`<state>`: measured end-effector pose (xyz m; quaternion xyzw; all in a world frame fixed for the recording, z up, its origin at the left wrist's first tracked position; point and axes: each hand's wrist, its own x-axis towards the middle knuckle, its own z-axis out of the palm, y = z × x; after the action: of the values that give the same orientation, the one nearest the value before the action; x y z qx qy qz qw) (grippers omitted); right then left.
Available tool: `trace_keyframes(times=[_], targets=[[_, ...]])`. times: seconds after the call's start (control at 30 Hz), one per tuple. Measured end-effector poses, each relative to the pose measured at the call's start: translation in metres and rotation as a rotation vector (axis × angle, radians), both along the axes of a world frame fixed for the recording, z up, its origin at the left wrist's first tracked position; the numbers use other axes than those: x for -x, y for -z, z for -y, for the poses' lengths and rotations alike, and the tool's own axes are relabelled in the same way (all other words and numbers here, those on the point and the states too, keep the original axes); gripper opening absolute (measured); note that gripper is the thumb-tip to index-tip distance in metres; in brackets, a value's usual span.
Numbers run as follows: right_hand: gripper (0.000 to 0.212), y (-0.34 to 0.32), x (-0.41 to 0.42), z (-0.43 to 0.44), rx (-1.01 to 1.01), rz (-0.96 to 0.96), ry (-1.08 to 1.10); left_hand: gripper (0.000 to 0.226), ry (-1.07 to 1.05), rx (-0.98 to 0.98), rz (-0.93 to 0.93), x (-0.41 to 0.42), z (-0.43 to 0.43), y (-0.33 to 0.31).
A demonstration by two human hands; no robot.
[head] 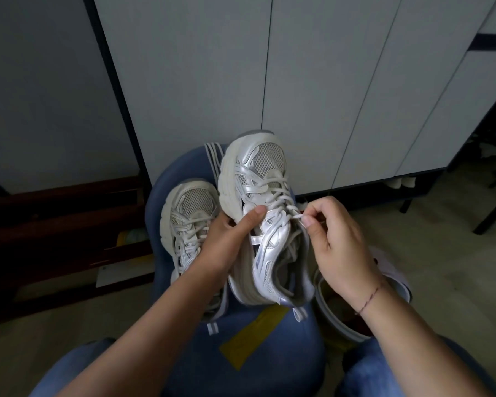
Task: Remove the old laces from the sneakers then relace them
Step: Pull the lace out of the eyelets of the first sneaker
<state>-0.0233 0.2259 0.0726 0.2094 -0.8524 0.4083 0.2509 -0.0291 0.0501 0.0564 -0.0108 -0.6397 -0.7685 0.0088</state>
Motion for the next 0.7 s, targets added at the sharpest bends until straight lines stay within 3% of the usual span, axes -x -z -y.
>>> trace_keyframes(times=[0.2,0.3,0.37,0.43,0.53,0.6,0.7], targets=[[0.012,-0.005,0.0,0.0,0.103,0.167,-0.066,0.025,-0.004,-0.003,0.044,-0.001,-0.001,0.0],[0.017,-0.011,0.002,-0.006,0.038,0.335,-0.126,0.028,0.001,-0.01,0.051,-0.002,0.001,0.0],[0.02,-0.012,0.004,-0.008,0.175,0.489,-0.162,0.038,0.013,-0.008,0.043,-0.003,0.001,0.001],[0.02,-0.012,0.007,-0.015,0.447,0.636,-0.224,0.045,0.022,-0.01,0.045,-0.005,0.001,0.001],[0.063,-0.007,0.013,-0.029,0.635,0.732,-0.334,0.05,0.029,-0.086,0.106,-0.005,0.001,0.004],[0.074,-0.002,0.013,-0.029,0.645,0.712,-0.362,0.046,0.044,-0.154,0.146,-0.005,0.001,0.004],[0.044,0.003,0.01,-0.018,0.656,0.626,-0.278,0.047,0.067,-0.212,0.182,-0.005,0.0,0.005]])
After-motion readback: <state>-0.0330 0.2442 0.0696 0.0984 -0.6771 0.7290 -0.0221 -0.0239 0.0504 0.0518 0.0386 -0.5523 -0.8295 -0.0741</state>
